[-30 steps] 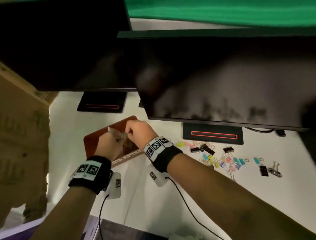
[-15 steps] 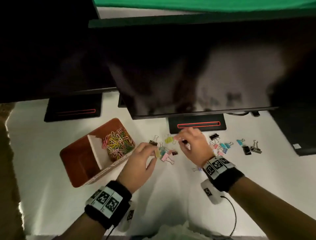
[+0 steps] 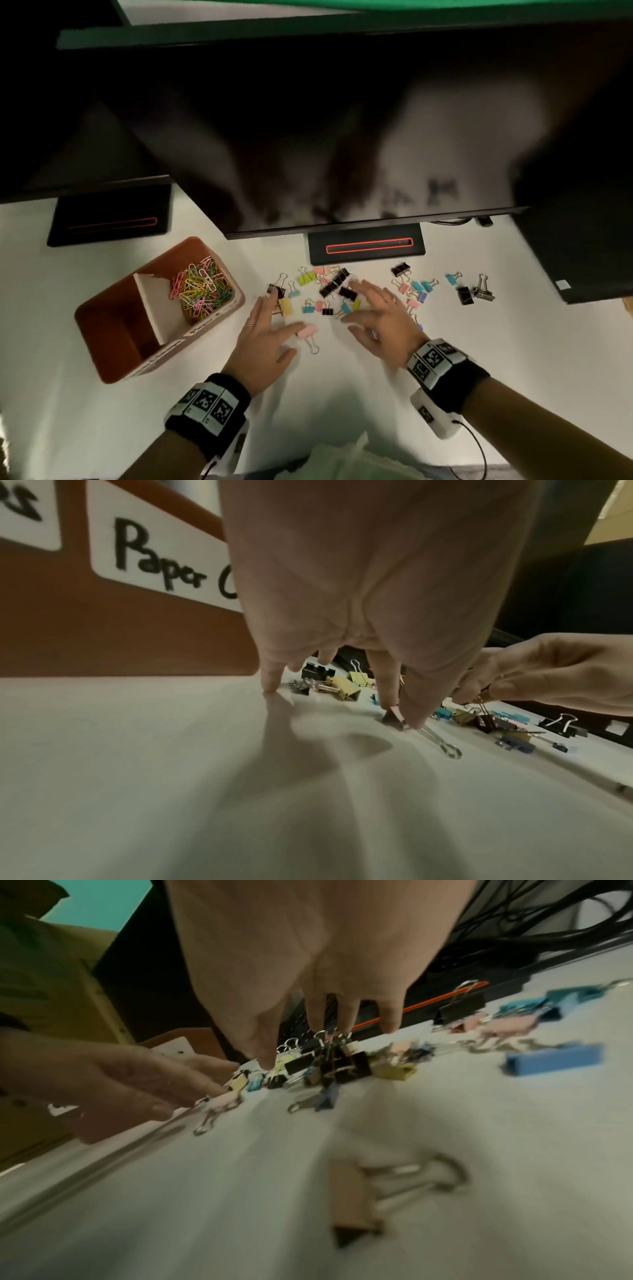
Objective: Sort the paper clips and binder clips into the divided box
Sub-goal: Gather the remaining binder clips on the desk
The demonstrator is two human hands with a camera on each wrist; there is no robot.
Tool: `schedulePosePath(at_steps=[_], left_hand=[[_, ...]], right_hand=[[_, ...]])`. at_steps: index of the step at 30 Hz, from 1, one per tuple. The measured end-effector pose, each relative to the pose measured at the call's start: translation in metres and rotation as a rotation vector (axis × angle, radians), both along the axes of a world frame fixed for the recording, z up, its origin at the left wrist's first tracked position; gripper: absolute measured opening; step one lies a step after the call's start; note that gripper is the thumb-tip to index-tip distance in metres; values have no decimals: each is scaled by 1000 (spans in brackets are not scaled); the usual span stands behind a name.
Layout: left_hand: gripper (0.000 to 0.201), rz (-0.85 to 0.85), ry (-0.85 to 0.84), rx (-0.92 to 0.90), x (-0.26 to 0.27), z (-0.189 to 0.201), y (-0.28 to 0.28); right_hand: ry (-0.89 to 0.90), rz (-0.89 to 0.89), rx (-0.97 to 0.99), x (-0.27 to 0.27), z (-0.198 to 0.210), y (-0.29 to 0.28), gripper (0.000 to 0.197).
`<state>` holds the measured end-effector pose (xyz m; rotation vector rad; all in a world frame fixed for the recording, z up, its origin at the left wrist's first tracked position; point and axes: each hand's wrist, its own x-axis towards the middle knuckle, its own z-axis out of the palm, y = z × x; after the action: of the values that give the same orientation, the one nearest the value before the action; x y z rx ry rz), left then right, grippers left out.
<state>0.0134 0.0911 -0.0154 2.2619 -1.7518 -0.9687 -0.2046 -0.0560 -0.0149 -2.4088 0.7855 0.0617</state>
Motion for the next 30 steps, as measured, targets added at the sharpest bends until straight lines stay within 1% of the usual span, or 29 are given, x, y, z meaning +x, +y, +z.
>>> schedulePosePath(at_steps=[2, 4, 6, 8, 10, 12, 14, 16, 18, 19, 21, 23, 25, 26, 28, 30], left_hand=[[48, 22, -15, -43, -2, -1, 1], [51, 44, -28, -86, -5, -1, -1], [55, 54, -35, -111, -7, -2, -5], [54, 47, -45, -99, -9, -3, -8], [52, 49, -36, -56, -12, -3, -11], [49, 54, -16, -29, -16, -2, -13], [42, 42, -13, -18, -19, 0, -15], [39, 37, -11, -11, -21, -1, -17], [37, 35, -13, -7, -22, -2, -18], [35, 41, -3, -15, -23, -2, -19], [29, 57, 13, -36, -24, -3, -20], [24, 64, 3, -49, -26, -3, -20], [20, 76, 5, -59, -27, -2, -20], [17, 85, 11, -66, -28, -1, -20], [12, 106, 24, -90, -28, 1, -18], [12, 115, 39, -115, -27, 2, -16]], right_hand=[[-50, -117, -56, -14, 0, -15, 19], [-4, -212, -101, -29, 0, -33, 27], [124, -227, -102, -43, -2, -44, 37], [202, -181, -93, -55, -5, -45, 37], [208, -145, -48, -67, -4, -38, 39], [168, -164, 6, -79, -2, -30, 47], [94, -240, 37, -89, -1, -29, 61], [94, -344, 59, -95, 0, -34, 73], [148, -439, 92, -97, 4, -43, 74], [160, -459, 102, -97, 5, -46, 73], [155, -439, 114, -96, 5, -50, 68], [145, -381, 145, -92, 5, -47, 61], [148, -330, 197, -88, 7, -42, 59], [146, -328, 237, -87, 9, -40, 63], [108, -367, 300, -87, 11, -40, 77], [69, -421, 280, -89, 12, -43, 82]])
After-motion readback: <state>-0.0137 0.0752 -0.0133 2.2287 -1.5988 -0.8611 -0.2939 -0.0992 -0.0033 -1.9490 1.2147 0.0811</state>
